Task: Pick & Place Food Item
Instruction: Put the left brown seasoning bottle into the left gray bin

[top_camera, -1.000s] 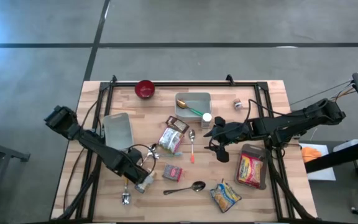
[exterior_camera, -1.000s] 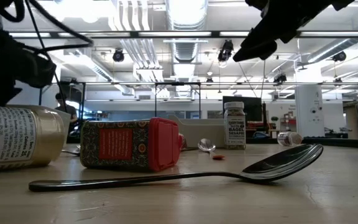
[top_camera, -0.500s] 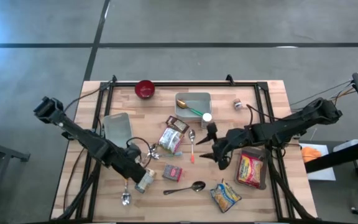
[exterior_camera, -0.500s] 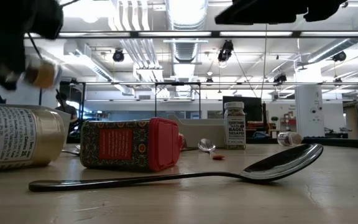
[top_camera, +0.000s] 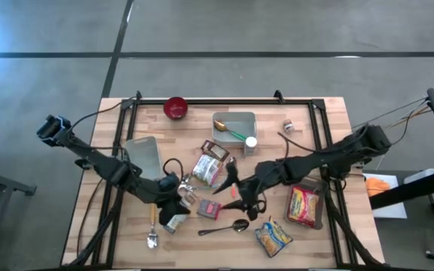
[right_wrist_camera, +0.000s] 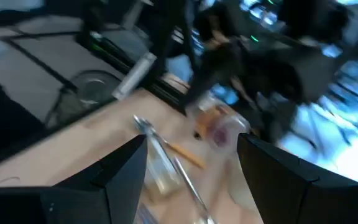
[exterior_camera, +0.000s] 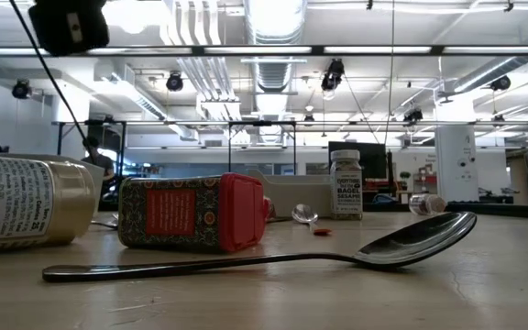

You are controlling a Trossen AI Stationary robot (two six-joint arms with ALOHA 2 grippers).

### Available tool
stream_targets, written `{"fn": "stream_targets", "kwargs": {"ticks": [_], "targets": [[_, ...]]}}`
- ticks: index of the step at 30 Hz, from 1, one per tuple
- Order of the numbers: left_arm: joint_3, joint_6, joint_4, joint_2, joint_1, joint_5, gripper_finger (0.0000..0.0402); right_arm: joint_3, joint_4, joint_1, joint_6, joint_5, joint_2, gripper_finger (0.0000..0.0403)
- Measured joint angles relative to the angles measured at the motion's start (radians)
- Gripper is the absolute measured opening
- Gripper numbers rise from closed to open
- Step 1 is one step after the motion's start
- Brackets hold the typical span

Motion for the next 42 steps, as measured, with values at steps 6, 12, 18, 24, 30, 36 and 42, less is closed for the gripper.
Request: {"fn": "stream_targets", "kwargs": {"ticks": [6, 12, 18, 24, 30, 36, 42], "targets": [[0.000, 0.084, 0.035, 0.000, -0.004, 0.081, 0.0162, 0.162, -0.103, 0.007, -0.029, -0.028, 0.120, 0.0248], [-0.001, 0.158, 0.057, 0.000, -0.004, 0.114, 0.0162, 0.301, -0.194, 0.019, -0.072, -0.026, 0.214, 0.0248], [-0.002, 0.189, 0.057, 0.000, -0.005, 0.125, 0.0162, 0.377, -0.232, 0.017, -0.092, -0.022, 0.250, 0.0248], [-0.002, 0.233, 0.088, 0.002, -0.005, 0.128, 0.0162, 0.379, -0.225, 0.017, -0.108, -0.022, 0.243, 0.0248], [0.001, 0.269, 0.114, 0.002, 0.006, 0.135, 0.0162, 0.380, -0.199, 0.017, -0.118, 0.004, 0.247, 0.0248], [0.001, 0.320, 0.160, 0.002, 0.024, 0.145, 0.0162, 0.380, -0.176, 0.017, -0.132, 0.009, 0.245, 0.0248], [0.001, 0.328, 0.163, 0.002, 0.025, 0.161, 0.0162, 0.380, -0.176, 0.017, -0.133, 0.009, 0.241, 0.0248]]}}
